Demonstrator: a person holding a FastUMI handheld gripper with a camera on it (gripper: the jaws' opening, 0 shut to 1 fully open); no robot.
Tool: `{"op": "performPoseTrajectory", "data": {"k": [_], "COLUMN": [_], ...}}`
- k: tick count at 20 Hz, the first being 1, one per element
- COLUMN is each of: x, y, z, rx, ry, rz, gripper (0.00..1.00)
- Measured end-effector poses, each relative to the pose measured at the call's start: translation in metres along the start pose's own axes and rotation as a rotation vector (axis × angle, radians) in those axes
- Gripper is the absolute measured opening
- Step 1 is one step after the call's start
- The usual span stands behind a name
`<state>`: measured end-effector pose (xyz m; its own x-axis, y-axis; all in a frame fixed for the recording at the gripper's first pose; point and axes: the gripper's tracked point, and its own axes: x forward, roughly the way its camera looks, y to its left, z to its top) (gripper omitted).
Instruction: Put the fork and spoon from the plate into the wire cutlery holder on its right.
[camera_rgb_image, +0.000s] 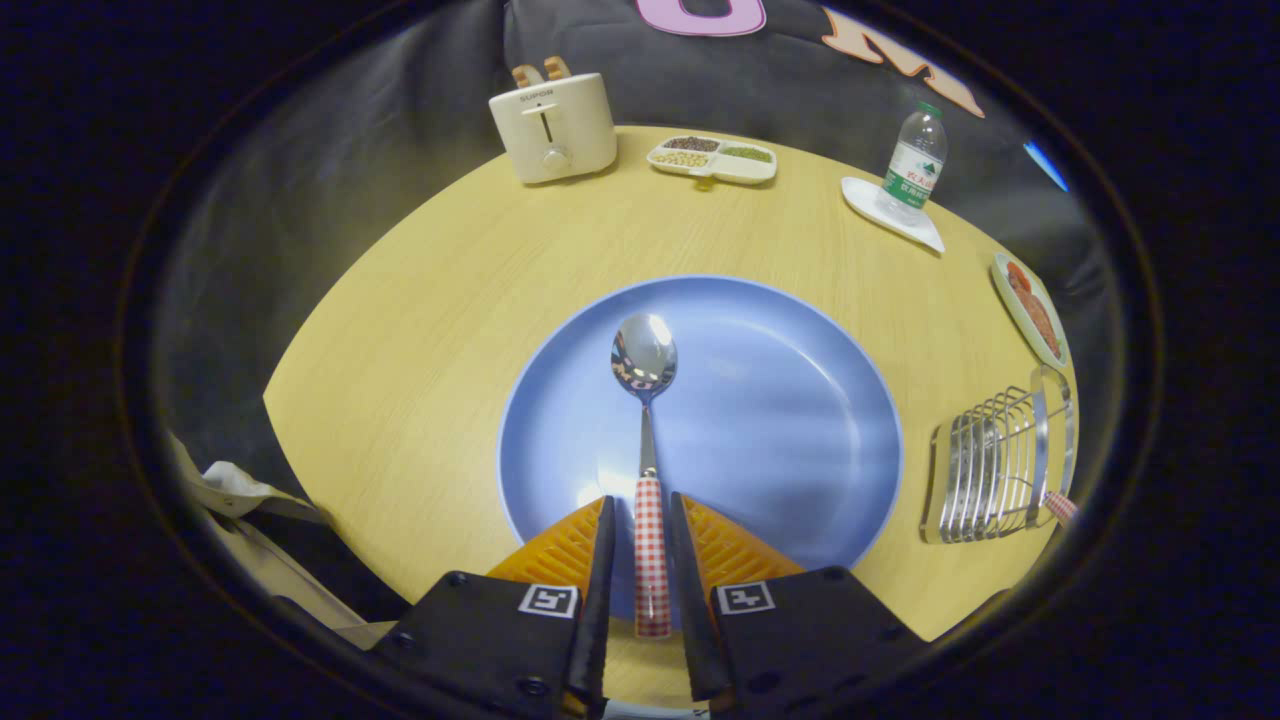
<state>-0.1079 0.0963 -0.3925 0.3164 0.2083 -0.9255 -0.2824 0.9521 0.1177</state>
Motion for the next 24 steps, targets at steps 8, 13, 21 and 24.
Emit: {"op": "performPoseTrajectory", "data": {"k": [8,13,21,24], "x": [-0.010,-0.040,-0.097,-0.115], "y": [-0.010,-0.023,-0.078,-0.097], "z": [-0.005,0.014,0.060,0.066], "rx": [-0.081,-0.127,-0.203,-0.212], "ry": [0.041,0.047,0.044,0.060], "rz": [-0.016,0.004,-0.029,-0.028], "gripper": [0.09,0.09,0.09,0.09]}}
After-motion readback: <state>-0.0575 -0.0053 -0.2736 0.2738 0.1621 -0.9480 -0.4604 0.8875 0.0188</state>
